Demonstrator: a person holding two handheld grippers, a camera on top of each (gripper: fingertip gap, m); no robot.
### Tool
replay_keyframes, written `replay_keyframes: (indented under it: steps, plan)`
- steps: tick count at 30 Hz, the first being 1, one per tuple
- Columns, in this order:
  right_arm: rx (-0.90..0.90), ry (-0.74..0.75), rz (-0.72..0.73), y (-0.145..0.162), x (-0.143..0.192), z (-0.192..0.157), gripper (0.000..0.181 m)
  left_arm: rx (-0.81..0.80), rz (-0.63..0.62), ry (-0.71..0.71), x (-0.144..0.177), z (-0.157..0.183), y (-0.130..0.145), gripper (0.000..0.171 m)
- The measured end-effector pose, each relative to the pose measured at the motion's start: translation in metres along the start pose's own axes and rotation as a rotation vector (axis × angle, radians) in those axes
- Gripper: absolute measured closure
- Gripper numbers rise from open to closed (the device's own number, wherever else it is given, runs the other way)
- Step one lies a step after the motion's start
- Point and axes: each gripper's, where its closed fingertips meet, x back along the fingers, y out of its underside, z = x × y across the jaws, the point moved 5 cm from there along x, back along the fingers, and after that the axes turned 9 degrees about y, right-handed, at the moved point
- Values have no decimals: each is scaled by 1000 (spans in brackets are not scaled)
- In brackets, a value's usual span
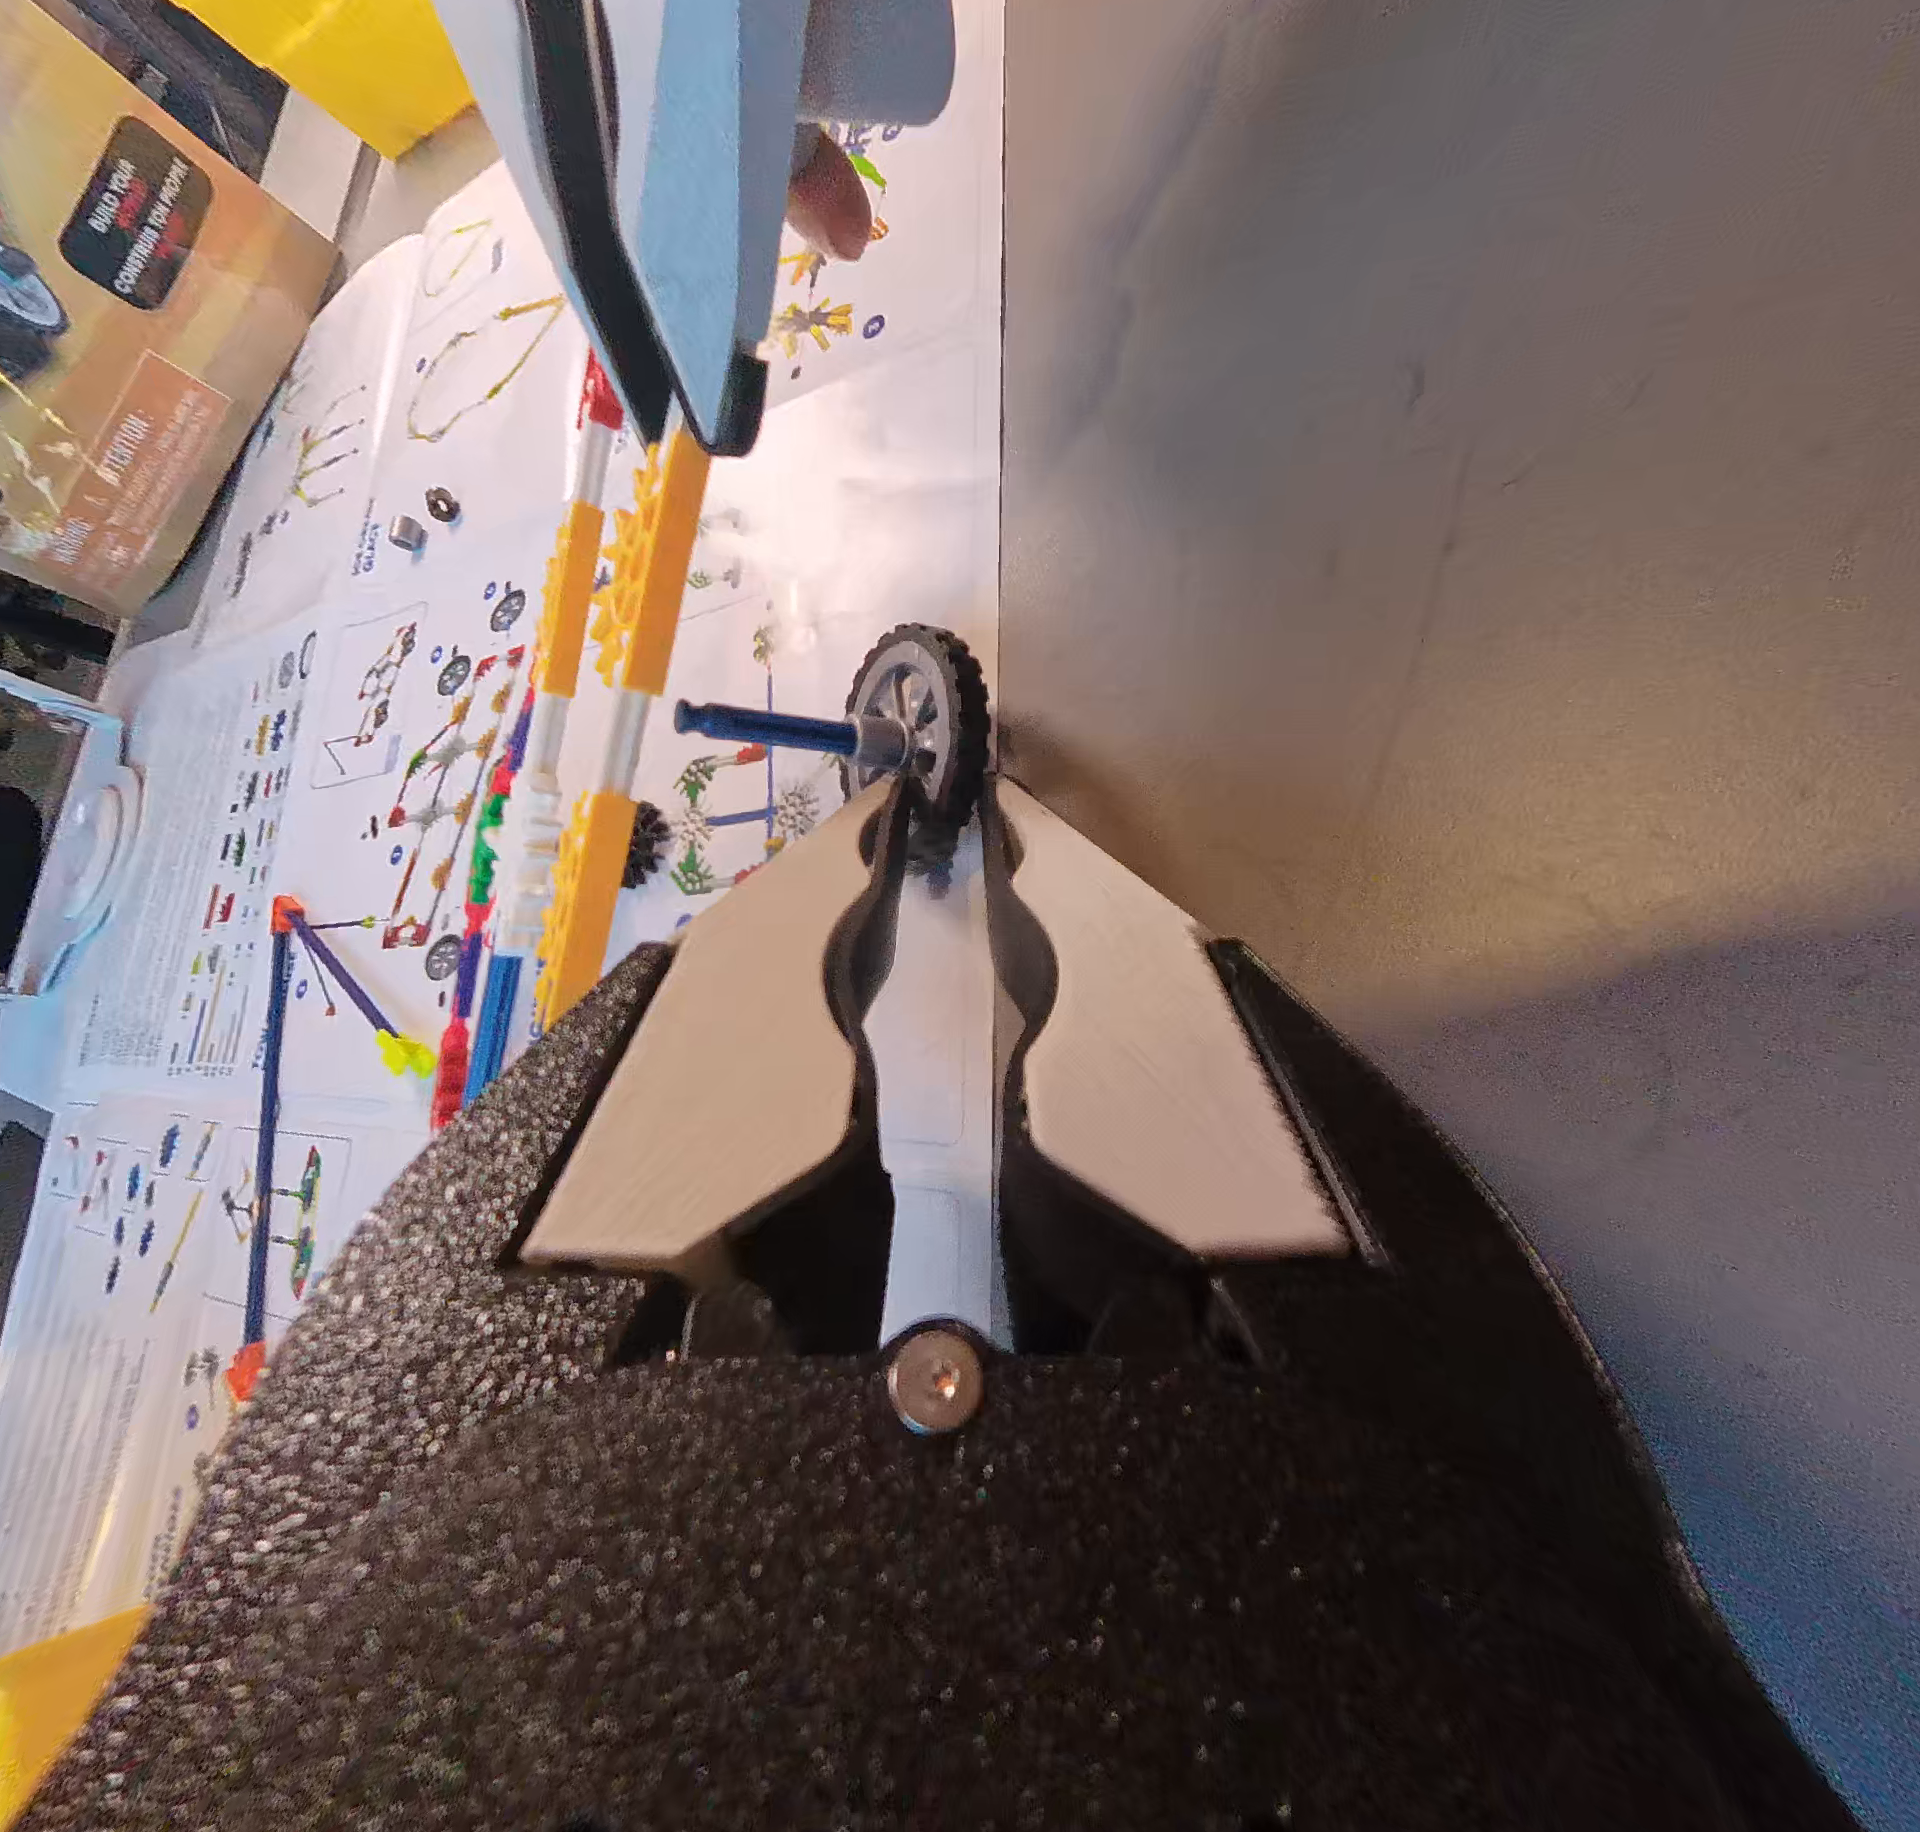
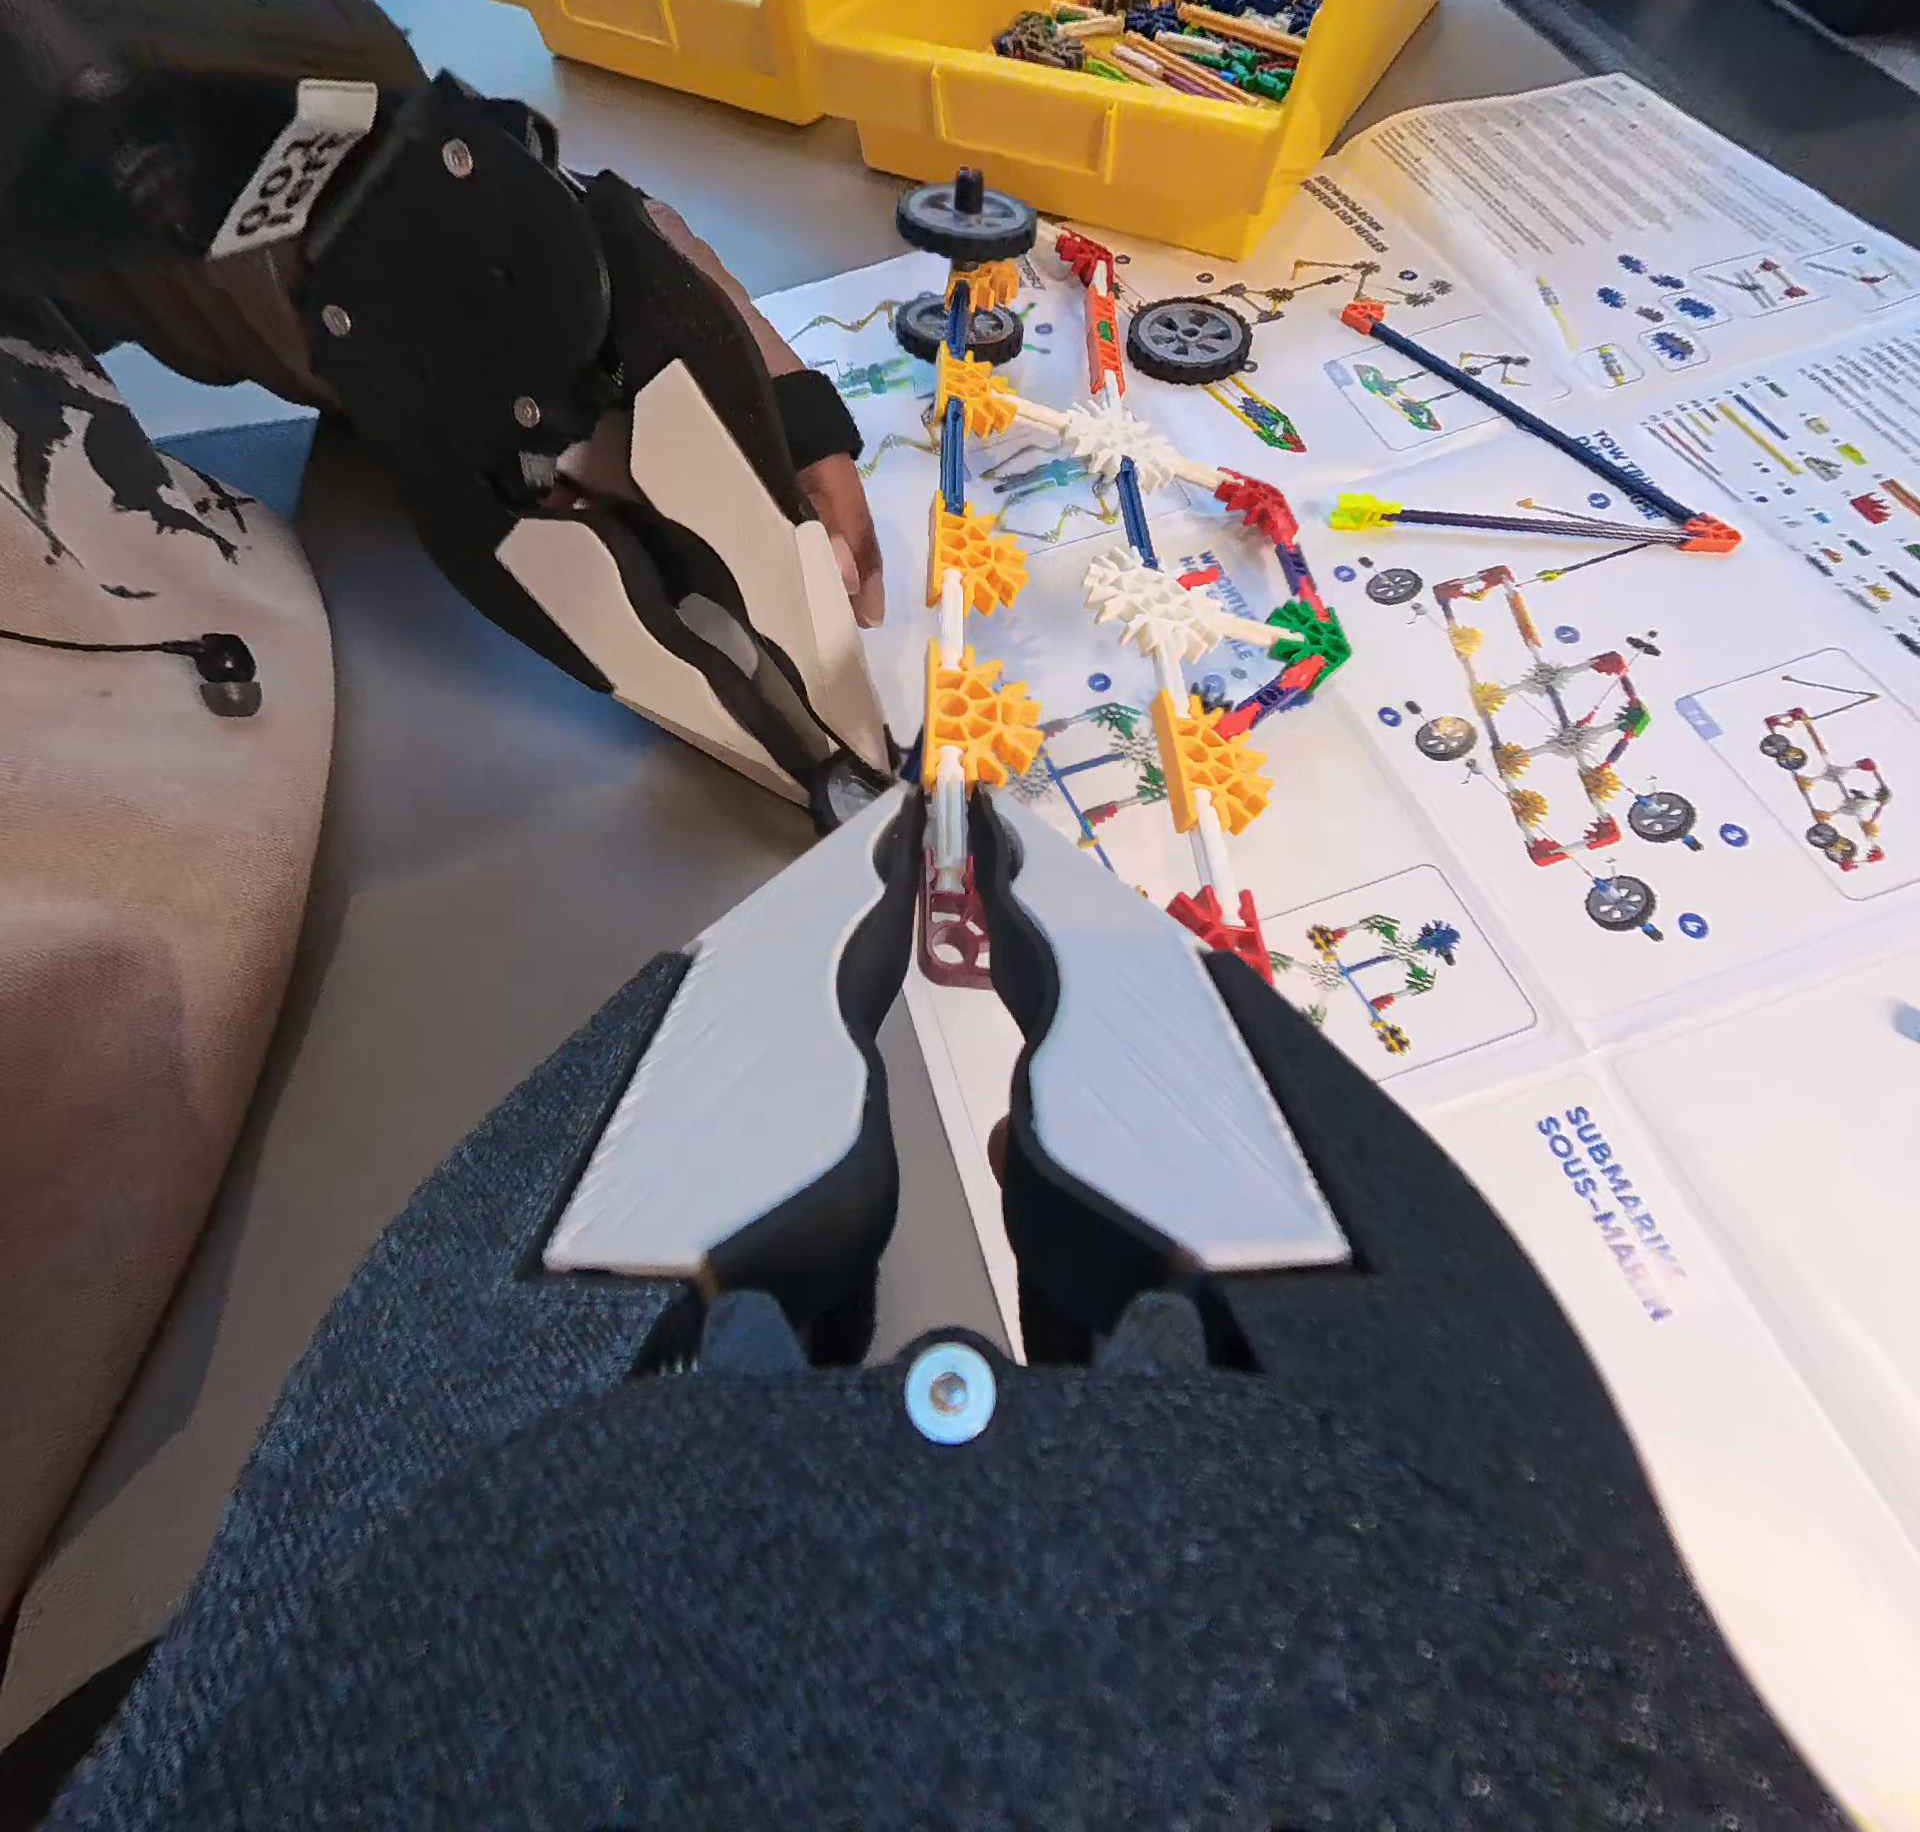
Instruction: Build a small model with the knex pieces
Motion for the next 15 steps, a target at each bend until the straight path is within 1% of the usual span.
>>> replay_keyframes:
  steps: [3,6,11,15]
  plan:
    - [-40,-13,24,-5,0,0,175,-81,1,-51,0,-2,-3,164]
    - [-48,-13,6,-4,-4,0,175,-156,-6,-94,-1,-2,-6,166]
    - [-65,-13,4,-2,-6,2,175,-223,-4,-103,-2,0,-5,166]
    - [-84,-18,-1,-3,-5,2,176,-364,-21,-126,-3,3,-4,166]
